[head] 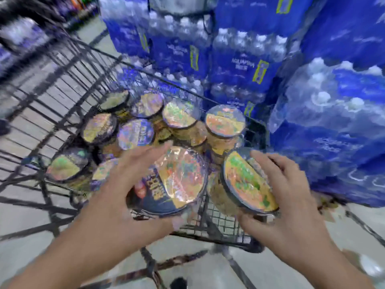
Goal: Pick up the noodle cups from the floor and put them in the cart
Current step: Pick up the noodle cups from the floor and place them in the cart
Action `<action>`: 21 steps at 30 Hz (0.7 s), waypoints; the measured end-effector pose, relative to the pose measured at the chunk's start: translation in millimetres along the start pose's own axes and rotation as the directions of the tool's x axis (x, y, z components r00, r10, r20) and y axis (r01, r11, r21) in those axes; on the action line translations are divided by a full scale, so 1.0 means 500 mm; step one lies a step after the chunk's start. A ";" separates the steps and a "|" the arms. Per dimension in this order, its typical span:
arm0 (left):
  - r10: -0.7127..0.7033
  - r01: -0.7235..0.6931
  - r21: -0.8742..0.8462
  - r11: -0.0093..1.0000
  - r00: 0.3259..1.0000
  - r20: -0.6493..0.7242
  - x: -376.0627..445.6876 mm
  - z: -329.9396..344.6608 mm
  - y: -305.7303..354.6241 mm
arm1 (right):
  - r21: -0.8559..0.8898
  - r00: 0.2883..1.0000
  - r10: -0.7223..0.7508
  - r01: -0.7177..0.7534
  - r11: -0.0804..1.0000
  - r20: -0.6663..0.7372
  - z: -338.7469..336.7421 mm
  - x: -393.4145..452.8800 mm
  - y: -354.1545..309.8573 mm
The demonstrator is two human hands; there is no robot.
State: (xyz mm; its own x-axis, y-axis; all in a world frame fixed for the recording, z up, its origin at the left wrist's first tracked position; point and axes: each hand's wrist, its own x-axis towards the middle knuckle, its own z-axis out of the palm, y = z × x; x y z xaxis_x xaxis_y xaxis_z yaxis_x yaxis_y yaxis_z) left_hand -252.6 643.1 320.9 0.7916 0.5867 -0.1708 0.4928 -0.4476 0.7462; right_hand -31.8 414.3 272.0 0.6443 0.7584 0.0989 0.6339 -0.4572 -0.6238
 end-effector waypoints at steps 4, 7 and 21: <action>0.123 -0.146 0.129 0.981 0.977 0.173 0.106 -0.028 -0.048 | -0.262 0.963 0.055 0.016 0.965 0.262 0.112 0.082 -0.026; 0.073 -0.211 0.384 0.899 0.937 0.342 0.171 -0.012 -0.080 | -0.430 0.866 0.154 0.077 0.899 0.476 0.160 0.105 -0.020; 0.007 -0.753 0.415 0.510 0.486 0.874 0.298 0.177 -0.159 | -0.583 0.606 0.239 0.469 0.663 0.759 0.270 0.102 0.053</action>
State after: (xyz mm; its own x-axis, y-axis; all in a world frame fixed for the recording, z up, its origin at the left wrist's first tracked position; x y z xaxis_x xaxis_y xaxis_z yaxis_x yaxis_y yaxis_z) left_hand -141.8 706.5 179.4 0.7039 -0.3077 -0.6402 -0.1950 -0.9504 0.2424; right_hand -39.9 503.6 155.5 0.2169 0.7029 -0.6774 0.9722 -0.2184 0.0846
